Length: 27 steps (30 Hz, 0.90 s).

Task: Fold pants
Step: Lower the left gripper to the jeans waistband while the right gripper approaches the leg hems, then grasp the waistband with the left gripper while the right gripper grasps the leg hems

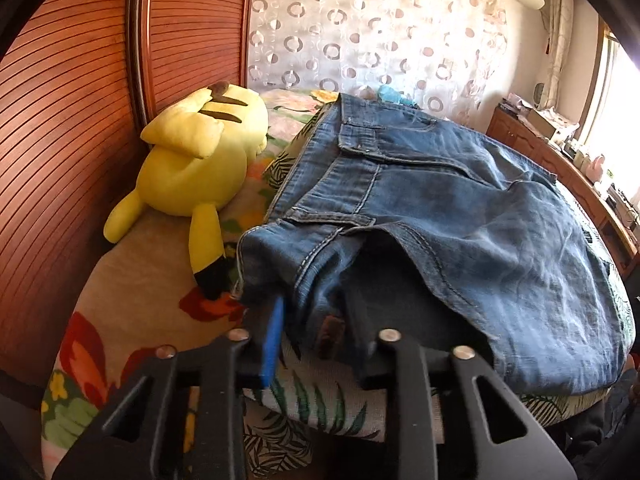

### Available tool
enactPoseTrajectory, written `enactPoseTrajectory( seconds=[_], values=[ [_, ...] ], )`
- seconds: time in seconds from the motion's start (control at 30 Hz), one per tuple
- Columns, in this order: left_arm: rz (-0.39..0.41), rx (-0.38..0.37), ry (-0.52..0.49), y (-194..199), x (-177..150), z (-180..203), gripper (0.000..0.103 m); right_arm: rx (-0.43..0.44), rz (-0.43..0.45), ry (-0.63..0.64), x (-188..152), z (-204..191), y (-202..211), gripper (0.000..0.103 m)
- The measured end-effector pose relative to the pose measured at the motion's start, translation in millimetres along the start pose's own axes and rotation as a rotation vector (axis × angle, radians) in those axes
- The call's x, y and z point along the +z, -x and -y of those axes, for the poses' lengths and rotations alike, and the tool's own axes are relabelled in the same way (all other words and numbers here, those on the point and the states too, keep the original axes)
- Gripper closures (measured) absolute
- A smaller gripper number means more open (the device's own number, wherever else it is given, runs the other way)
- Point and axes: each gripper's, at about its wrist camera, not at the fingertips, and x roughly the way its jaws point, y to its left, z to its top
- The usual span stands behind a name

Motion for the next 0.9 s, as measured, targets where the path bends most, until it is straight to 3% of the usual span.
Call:
enactPoseTrajectory(
  seconds=[0.4, 0.9],
  values=[
    [0.131, -0.049, -0.072, 37.3, 38.2, 28.8, 0.086, 0.022, -0.086, 0.004, -2.8, 7.2, 4.3, 0.001],
    [0.218, -0.064, -0.153, 51.4, 72.0, 62.7, 0.09, 0.06, -0.183, 0.043, -5.7, -1.6, -2.3, 0.042]
  ],
)
